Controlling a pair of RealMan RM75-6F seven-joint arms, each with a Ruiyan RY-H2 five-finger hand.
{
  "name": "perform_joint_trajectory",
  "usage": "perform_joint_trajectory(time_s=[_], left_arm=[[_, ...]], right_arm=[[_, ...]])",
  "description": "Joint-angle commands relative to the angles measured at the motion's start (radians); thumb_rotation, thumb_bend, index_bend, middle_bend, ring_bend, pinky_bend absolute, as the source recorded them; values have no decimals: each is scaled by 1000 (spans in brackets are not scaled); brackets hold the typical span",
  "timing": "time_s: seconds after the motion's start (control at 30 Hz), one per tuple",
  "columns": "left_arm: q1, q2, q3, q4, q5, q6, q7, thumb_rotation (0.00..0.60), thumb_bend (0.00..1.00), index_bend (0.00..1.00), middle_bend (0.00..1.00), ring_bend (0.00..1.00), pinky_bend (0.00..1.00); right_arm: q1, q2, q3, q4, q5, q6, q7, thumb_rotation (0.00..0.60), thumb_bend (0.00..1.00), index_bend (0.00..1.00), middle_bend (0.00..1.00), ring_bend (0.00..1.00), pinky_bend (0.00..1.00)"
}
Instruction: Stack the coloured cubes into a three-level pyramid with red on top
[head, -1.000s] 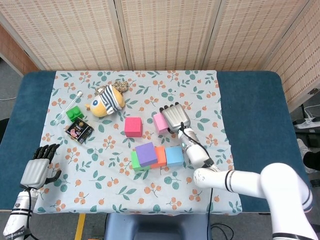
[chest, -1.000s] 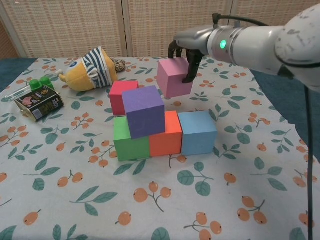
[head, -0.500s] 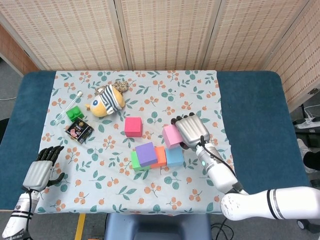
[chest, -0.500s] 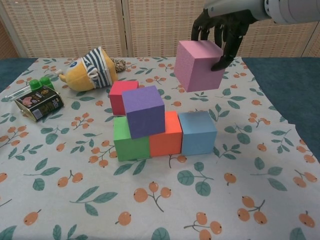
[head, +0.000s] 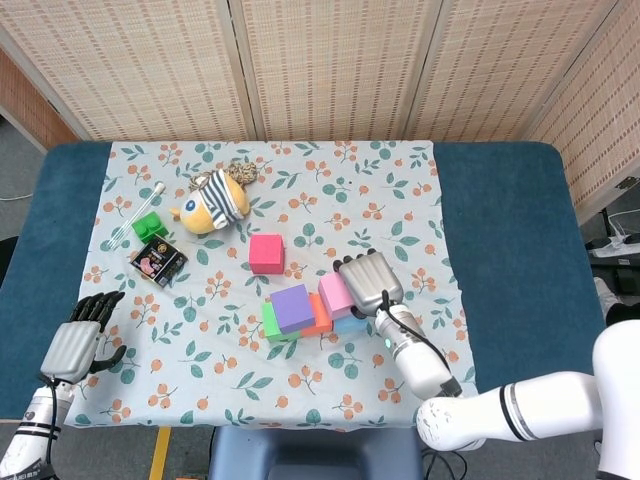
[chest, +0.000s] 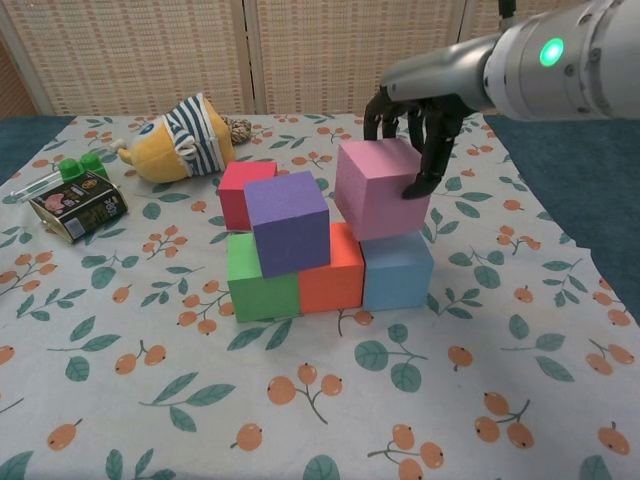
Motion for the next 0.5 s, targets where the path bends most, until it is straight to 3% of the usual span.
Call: perform_joint_trajectory(time_s=[0.03,0.5], left_arm=[[-1,0,0,0,0,-1,-1,600,350,0,51,37,73],[2,8,-2,2,4,4,-21,600,349,0,51,36,74]], right_arm=[[12,-27,-1,14,11,12,-13,600,170,663,515,354,282],[45,-113,16,47,60,63,-56,600,171,660,514,354,285]])
